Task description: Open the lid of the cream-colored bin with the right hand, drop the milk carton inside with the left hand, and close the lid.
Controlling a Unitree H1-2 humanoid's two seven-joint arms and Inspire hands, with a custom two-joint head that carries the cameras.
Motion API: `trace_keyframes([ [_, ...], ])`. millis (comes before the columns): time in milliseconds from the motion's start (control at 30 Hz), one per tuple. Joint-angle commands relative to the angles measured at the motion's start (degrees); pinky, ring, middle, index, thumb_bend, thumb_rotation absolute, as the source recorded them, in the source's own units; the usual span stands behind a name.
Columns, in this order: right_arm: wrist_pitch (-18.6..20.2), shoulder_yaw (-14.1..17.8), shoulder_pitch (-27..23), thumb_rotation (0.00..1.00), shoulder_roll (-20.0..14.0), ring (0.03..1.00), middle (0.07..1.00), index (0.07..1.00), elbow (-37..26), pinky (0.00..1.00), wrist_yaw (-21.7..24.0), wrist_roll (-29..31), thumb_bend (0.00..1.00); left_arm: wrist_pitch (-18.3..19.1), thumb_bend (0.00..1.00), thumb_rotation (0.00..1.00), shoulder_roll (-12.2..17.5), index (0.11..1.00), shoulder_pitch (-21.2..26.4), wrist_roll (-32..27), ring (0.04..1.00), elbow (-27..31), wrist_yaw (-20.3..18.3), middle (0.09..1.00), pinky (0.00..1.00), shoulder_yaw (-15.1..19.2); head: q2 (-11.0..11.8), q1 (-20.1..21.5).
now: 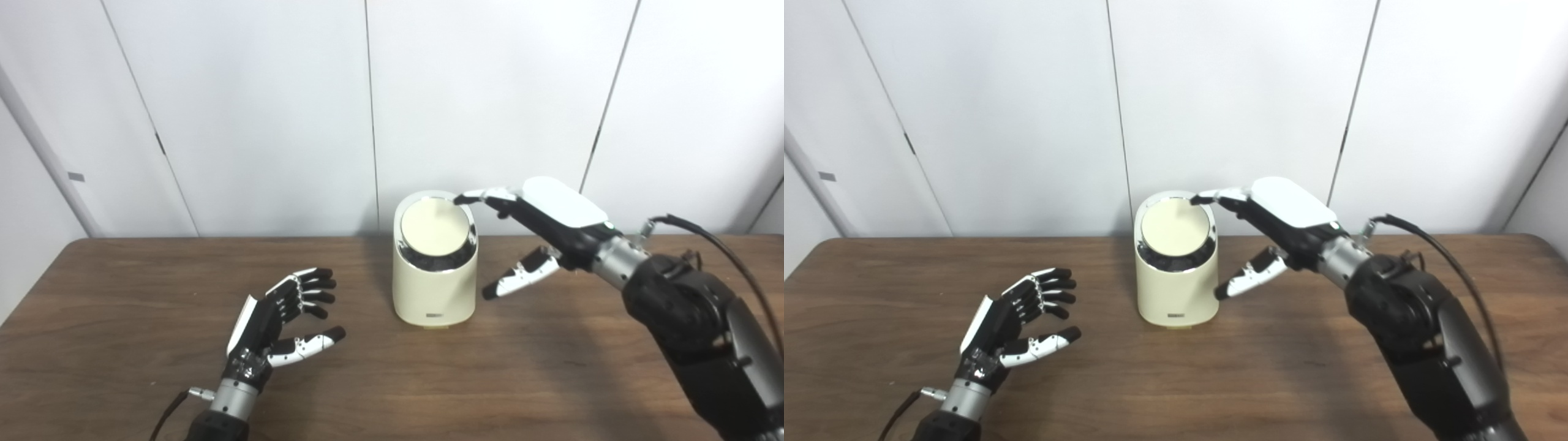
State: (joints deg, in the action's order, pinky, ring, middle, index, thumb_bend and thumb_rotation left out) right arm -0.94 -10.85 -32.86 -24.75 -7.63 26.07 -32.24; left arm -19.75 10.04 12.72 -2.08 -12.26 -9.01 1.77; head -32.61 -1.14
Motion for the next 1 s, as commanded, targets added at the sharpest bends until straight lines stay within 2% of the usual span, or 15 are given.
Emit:
trace_keyframes([
  [0,-0.43,2.11,-0.45,0.27,-0.98,0.864,0.881,0.887,-1.47,0.72,-2.01,2.39,0.73,-1.57,0.69,0.04,0.68,0.773,2.13,-0.54,0.667,1.32,0.09,0.729,0.57,0.3,0.05,0.07],
  [67,0.11,2.95,0.49,0.3,-0.71,0.873,0.9,0.907,-1.25,0.79,-2.29,3.36,0.73,-1.83,0.69,0.03,0.76,0.776,2.21,-0.89,0.666,1.16,-0.13,0.731,0.57,0.34,0.14,0.17],
  [200,2.73,6.9,4.48,0.3,1.2,0.918,0.927,0.918,-1.57,0.84,-4.11,8.41,0.76,-2.25,0.68,0.0,1.14,0.779,2.54,-2.02,0.673,0.64,-1.03,0.739,0.58,0.48,0.18,0.32],
  [333,4.4,9.01,7.61,0.3,2.25,0.916,0.954,0.922,-2.08,0.84,-5.75,11.38,0.75,-2.76,0.7,0.05,1.66,0.782,2.85,-1.51,0.674,0.56,-1.17,0.74,0.58,0.53,0.34,0.68],
  [433,3.37,9.96,9.5,0.26,2.71,0.908,0.958,0.936,-1.36,0.85,-7.17,13.14,0.73,-2.75,0.7,0.07,2.0,0.788,3.08,-1.67,0.68,0.69,-1.27,0.745,0.58,0.55,0.5,1.0],
  [700,0.94,10.88,12.97,0.28,2.95,0.91,0.951,0.97,2.16,0.83,-10.19,16.31,0.73,-3.55,0.72,0.15,2.73,0.802,3.63,-1.14,0.686,0.82,-1.17,0.752,0.59,0.49,0.4,1.27],
  [833,-0.48,10.87,14.2,0.28,2.93,0.906,0.946,0.964,3.93,0.8,-11.8,16.4,0.74,-2.68,0.73,0.17,2.93,0.81,3.62,-0.52,0.695,1.74,-0.96,0.754,0.6,0.48,0.43,1.53],
  [967,-1.89,10.61,15.18,0.33,3.12,0.876,0.93,0.956,5.24,0.75,-13.92,15.57,0.76,-2.49,0.74,0.19,3.25,0.828,3.87,-0.85,0.706,1.79,-1.47,0.766,0.61,0.37,0.43,1.64],
])
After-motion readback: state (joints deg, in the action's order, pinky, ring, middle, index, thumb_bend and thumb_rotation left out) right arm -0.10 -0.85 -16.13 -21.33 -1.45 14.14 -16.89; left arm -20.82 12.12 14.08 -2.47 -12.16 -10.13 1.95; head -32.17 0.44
